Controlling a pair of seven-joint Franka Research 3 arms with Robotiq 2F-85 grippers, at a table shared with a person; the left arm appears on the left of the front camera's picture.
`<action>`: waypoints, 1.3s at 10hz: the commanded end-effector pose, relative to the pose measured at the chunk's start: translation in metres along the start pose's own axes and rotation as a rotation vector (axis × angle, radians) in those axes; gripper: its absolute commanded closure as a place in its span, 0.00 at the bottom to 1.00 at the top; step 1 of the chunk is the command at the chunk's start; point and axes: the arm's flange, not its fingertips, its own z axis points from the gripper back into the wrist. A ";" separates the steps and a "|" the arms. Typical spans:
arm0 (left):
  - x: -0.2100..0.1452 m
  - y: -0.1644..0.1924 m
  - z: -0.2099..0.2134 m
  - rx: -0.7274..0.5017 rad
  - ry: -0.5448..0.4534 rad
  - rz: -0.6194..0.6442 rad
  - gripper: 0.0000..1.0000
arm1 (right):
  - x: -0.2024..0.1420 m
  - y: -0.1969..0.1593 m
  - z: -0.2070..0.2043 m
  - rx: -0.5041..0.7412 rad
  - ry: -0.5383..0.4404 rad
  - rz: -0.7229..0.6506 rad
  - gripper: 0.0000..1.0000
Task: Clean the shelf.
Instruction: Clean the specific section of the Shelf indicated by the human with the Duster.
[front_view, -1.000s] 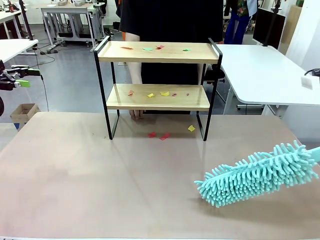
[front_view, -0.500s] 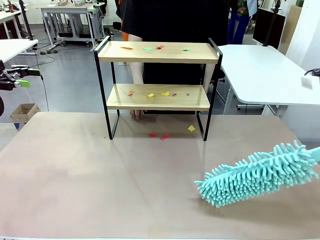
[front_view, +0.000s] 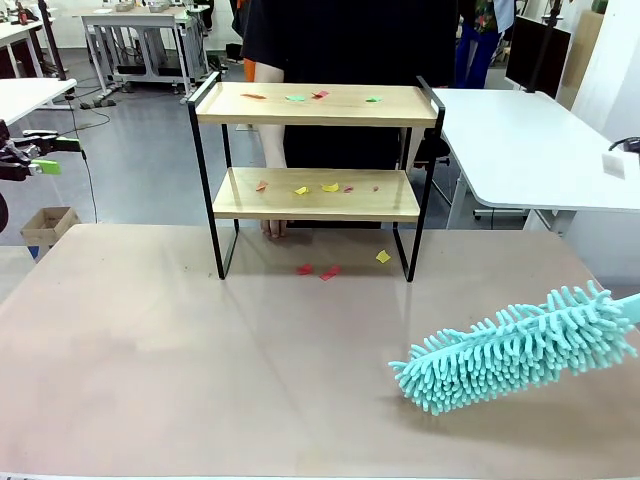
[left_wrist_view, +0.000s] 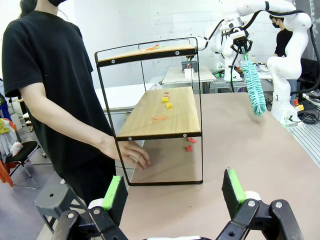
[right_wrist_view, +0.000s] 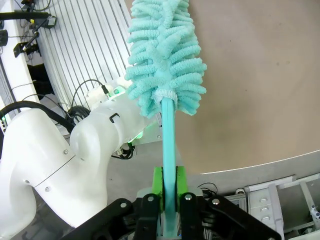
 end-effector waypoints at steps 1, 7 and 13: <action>0.002 -0.001 0.000 -0.002 -0.003 -0.015 0.00 | 0.011 0.007 0.003 0.005 -0.034 -0.021 0.87; 0.002 -0.001 0.000 -0.002 -0.003 -0.015 0.00 | 0.106 0.067 -0.010 0.044 -0.311 -0.178 0.87; 0.002 -0.001 0.000 -0.002 -0.003 -0.015 0.00 | 0.206 0.093 -0.056 -0.035 -0.420 -0.475 0.87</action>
